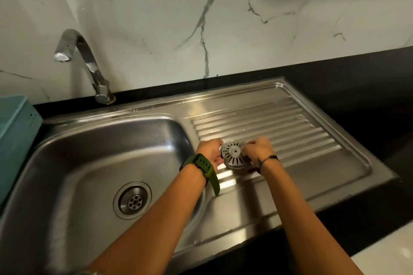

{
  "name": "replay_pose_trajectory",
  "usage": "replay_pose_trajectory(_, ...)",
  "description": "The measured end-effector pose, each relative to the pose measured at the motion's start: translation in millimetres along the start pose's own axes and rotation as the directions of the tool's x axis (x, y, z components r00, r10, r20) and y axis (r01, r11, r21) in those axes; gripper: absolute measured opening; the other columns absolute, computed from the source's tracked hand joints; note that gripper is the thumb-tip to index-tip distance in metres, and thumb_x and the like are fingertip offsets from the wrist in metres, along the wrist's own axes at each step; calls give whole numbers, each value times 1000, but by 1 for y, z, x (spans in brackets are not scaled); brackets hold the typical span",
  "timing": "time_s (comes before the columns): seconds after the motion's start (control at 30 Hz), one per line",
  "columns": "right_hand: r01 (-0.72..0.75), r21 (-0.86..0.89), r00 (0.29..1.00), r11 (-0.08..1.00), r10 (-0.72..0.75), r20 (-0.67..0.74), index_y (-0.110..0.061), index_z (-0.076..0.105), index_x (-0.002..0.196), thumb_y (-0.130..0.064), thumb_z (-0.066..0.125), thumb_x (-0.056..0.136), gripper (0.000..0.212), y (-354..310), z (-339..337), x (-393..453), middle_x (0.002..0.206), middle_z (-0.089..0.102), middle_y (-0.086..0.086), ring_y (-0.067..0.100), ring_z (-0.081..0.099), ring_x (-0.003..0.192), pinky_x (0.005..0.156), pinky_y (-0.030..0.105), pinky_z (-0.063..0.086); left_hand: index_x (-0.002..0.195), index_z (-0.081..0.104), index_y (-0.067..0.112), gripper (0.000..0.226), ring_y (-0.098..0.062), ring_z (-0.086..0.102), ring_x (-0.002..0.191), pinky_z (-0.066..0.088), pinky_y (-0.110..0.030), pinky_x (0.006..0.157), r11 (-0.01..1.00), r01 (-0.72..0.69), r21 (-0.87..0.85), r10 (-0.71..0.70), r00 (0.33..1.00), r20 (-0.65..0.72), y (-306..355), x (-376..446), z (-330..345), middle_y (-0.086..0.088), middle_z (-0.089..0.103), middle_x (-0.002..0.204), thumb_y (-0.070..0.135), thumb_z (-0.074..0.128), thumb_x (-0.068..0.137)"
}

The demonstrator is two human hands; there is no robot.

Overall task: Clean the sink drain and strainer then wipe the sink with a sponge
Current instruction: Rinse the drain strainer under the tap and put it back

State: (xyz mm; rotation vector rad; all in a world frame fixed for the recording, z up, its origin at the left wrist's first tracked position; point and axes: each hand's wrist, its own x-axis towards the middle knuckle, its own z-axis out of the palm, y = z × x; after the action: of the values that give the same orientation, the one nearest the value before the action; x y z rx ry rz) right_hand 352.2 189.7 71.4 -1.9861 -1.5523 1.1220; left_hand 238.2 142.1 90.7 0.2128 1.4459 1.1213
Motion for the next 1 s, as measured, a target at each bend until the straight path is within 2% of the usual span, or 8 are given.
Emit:
replay_pose_trajectory(0.1,88,62,994,994,-92,61,1,68,73,11,59,69,14,-17,15,-5,79,68,21,33,66,80,66,38,52,65,51,10,25,-11,46,43,40,-17,39,994,-22,-107,16,998,-60,6,1,-24,-2,50,49,4,47,89)
replay_pose_trajectory(0.2,317,85,938,945,-325,118,-13,62,61,14,58,68,28,-54,51,-20,66,61,4,20,58,74,61,25,45,68,50,8,26,-15,44,55,42,-24,54,961,-49,-272,32,997,-67,20,0,-69,-7,49,60,9,44,93)
replay_pose_trajectory(0.33,699,-52,702,713,-671,237,-3,69,81,10,58,72,19,-110,107,-55,79,55,1,13,50,75,60,-2,33,81,54,4,35,-22,54,69,49,-29,63,888,-124,-444,68,988,-140,47,-4,-147,-15,56,75,33,42,96)
replay_pose_trajectory(0.4,818,-79,563,570,-765,312,-2,68,86,8,58,75,18,-131,133,-68,87,52,4,16,51,79,63,1,33,91,56,1,38,-23,59,76,52,-30,61,874,-164,-458,92,980,-175,59,-9,-187,-17,60,82,37,44,95)
replay_pose_trajectory(0.53,918,-71,368,390,-774,515,-8,68,86,7,54,78,23,-161,181,-87,93,48,0,23,55,90,70,16,37,94,59,-5,11,-23,62,70,54,-21,45,906,-228,-357,125,950,-287,67,-16,-248,-16,64,78,1,51,89)
replay_pose_trajectory(0.7,784,-4,591,621,-744,311,-10,66,92,-11,57,86,11,-223,214,-66,99,68,10,24,62,95,80,23,44,83,55,2,11,-25,65,69,53,-21,41,906,-223,-361,88,931,-355,62,-6,-279,-17,65,79,-5,48,88)
replay_pose_trajectory(0.83,608,-136,787,782,-571,234,-3,55,107,-41,56,86,44,-284,237,-26,110,64,19,35,59,102,76,34,45,88,54,5,11,-26,66,76,54,-22,45,906,-207,-368,78,939,-336,64,6,-278,-17,64,87,-4,49,88)
replay_pose_trajectory(1.0,576,-245,807,780,-495,323,-2,59,100,-36,60,84,38,-313,260,0,107,66,18,32,64,89,77,35,54,94,52,10,14,-22,64,81,54,-21,47,905,-201,-376,93,954,-285,67,14,-271,-12,62,91,-2,50,89)
